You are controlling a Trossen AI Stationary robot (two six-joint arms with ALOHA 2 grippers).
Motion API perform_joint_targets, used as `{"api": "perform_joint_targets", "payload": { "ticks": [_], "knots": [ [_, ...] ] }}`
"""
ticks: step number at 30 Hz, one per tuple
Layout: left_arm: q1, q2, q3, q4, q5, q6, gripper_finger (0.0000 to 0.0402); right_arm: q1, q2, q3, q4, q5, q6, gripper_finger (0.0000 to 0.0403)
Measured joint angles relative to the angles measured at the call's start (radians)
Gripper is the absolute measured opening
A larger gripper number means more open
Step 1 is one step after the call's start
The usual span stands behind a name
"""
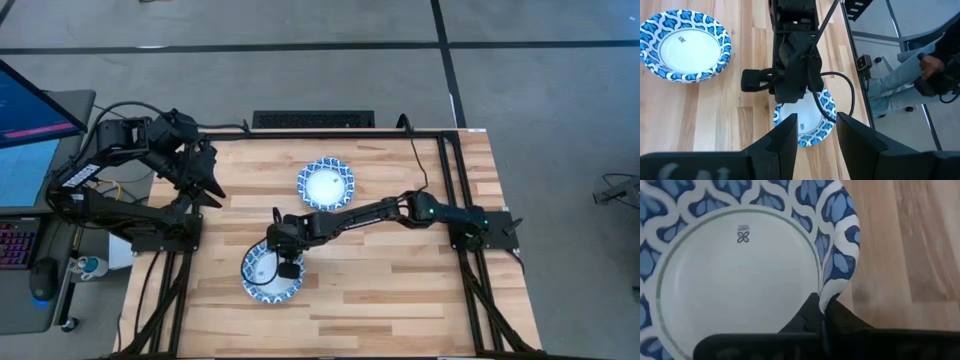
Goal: Nest bowls inside each other
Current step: Stack the white bowl on top of the other white bowl
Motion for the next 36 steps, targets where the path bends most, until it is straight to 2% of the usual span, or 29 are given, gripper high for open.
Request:
{"api": "perform_joint_targets", "payload": {
  "ticks": [10, 13, 19, 26, 31, 36],
  "knots": [
    [0.0, 0.0, 0.0, -0.002, 0.0, -0.004, 0.0125, -0.013, -0.065, 0.089, -0.245, 0.005, -0.013, 0.0009],
    [0.0, 0.0, 0.0, -0.002, 0.0, 0.001, 0.0125, -0.039, -0.113, 0.106, -0.241, 0.015, -0.012, 0.0006],
    [0.0, 0.0, 0.0, -0.001, 0.0, -0.016, 0.0125, -0.095, -0.224, 0.105, -0.309, 0.103, -0.012, 0.0008],
    [0.0, 0.0, 0.0, 0.003, -0.058, -0.044, 0.0125, -0.234, -0.33, 0.105, -0.519, 0.15, 0.006, 0.0007],
    [0.001, 0.0, 0.0, 0.01, -0.09, -0.043, 0.0125, -0.338, -0.372, 0.105, -0.566, 0.135, -0.024, 0.0015],
    [0.001, 0.0, 0.0, 0.014, -0.09, -0.044, 0.0125, -0.44, -0.395, 0.106, -0.574, 0.134, -0.034, 0.0005]
  ]
}}
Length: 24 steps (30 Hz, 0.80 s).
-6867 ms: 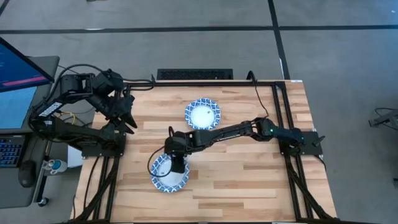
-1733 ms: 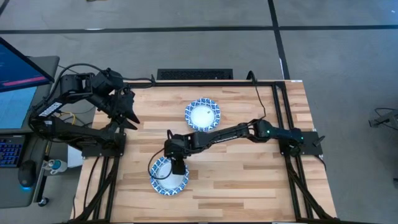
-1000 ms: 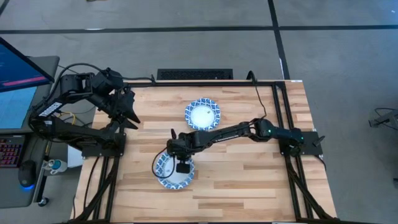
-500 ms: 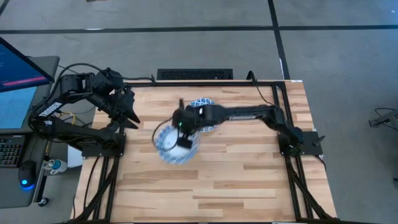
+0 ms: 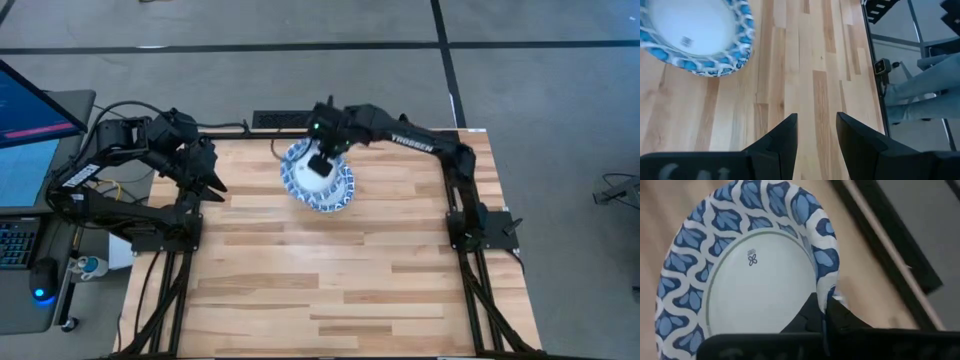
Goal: Nest bowls inside each other
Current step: Stack the white bowl on top of the other white bowl
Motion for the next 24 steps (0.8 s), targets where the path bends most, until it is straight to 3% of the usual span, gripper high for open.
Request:
{"api": "perform_joint_targets", "payload": {
  "ticks": [7, 13, 24],
  "knots": [
    [0.0, 0.0, 0.0, 0.001, -0.002, -0.002, 0.0125, -0.106, 0.006, -0.027, -0.06, -0.053, -0.035, 0.0021],
    [0.0, 0.0, 0.0, 0.051, -0.025, 0.022, 0.0125, -0.119, 0.008, -0.108, -0.019, -0.082, -0.098, 0.0016],
    [0.0, 0.039, 0.0, 0.196, -0.4, -0.079, 0.0125, -0.103, 0.009, -0.179, 0.013, -0.15, -0.208, 0.0029]
  ]
}}
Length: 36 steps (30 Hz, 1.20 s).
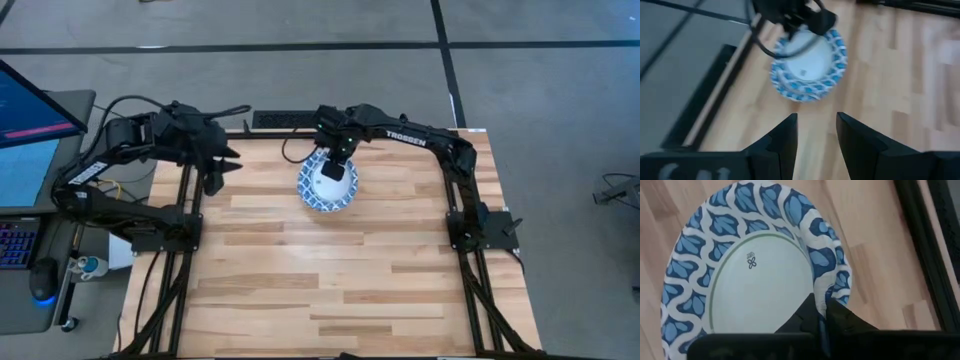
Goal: Nest bowls inside each other
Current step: Stack the white bowl on top of the other white bowl
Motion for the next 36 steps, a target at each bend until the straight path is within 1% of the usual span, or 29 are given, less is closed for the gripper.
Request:
{"api": "perform_joint_targets", "payload": {
  "ticks": [3, 7, 10, 19, 26, 31, 33, 36],
  "knots": [
    [0.0, 0.021, 0.0, 0.031, -0.034, 0.028, 0.0125, -0.001, 0.001, -0.015, 0.004, -0.014, -0.04, 0.0024],
    [0.0, 0.052, 0.0, 0.064, -0.035, 0.072, 0.0125, 0.0, 0.001, -0.021, 0.052, -0.015, -0.07, 0.0017],
    [0.0, 0.075, 0.0, 0.086, -0.035, 0.076, 0.0125, -0.012, 0.001, -0.021, 0.078, -0.022, -0.083, 0.0019],
    [0.0, 0.114, 0.0, 0.101, -0.034, 0.07, 0.0125, -0.05, 0.013, -0.021, 0.081, -0.041, -0.172, 0.0057],
    [0.003, 0.114, 0.0, 0.101, -0.035, 0.067, 0.0125, -0.05, 0.013, -0.021, 0.085, -0.041, -0.191, 0.0084],
    [0.004, 0.114, 0.0, 0.101, -0.035, 0.08, 0.0125, -0.016, 0.013, -0.021, 0.108, -0.017, -0.235, 0.0097],
    [0.004, 0.114, 0.0, 0.101, -0.035, 0.097, 0.0125, 0.002, 0.013, -0.021, 0.132, 0.011, -0.24, 0.0098],
    [0.004, 0.114, 0.0, 0.1, -0.035, 0.136, 0.0125, 0.021, 0.013, -0.021, 0.146, 0.023, -0.241, 0.0098]
  ]
}}
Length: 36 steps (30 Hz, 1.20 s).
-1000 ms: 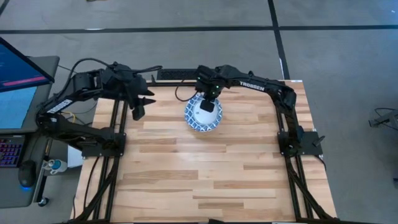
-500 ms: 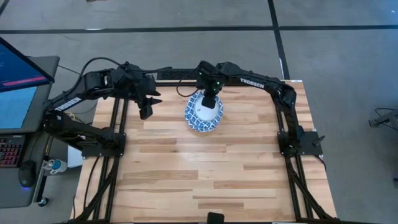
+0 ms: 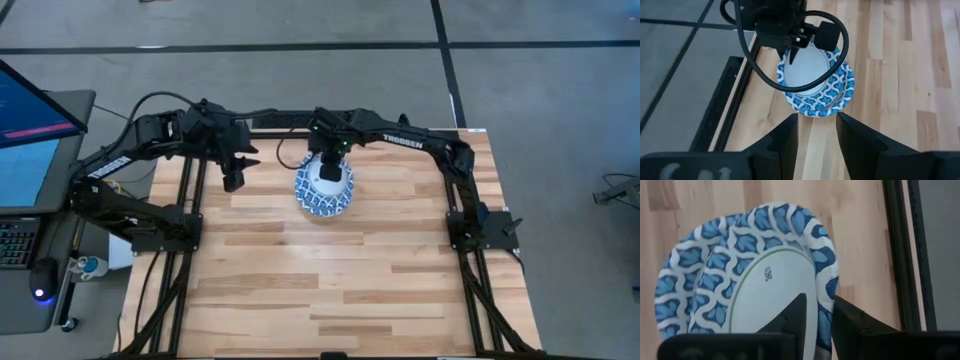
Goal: Nest bowls inside each other
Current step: Stack the white bowl on top of the other white bowl
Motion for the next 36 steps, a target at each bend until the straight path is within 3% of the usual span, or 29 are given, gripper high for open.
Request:
{"api": "perform_joint_targets", "payload": {
  "ticks": [7, 12, 21, 29, 36],
  "knots": [
    [0.014, 0.0, 0.0, -0.023, 0.0, 0.081, 0.0125, 0.022, 0.0, 0.0, 0.018, 0.02, 0.002, 0.0098],
    [0.05, -0.003, 0.0, -0.029, 0.003, 0.136, 0.0125, 0.027, 0.0, 0.0, 0.062, 0.05, 0.09, 0.0096],
    [0.109, -0.004, 0.0, -0.035, 0.027, 0.229, 0.0125, 0.002, 0.0, 0.0, 0.033, 0.053, 0.218, 0.0011],
    [0.16, -0.004, 0.0, -0.037, 0.09, 0.253, 0.0125, 0.002, 0.0, -0.032, 0.024, 0.045, 0.267, 0.0007],
    [0.185, -0.004, 0.0, -0.037, 0.109, 0.262, 0.0125, -0.013, 0.0, -0.034, 0.064, -0.063, 0.359, 0.0005]
  ]
}}
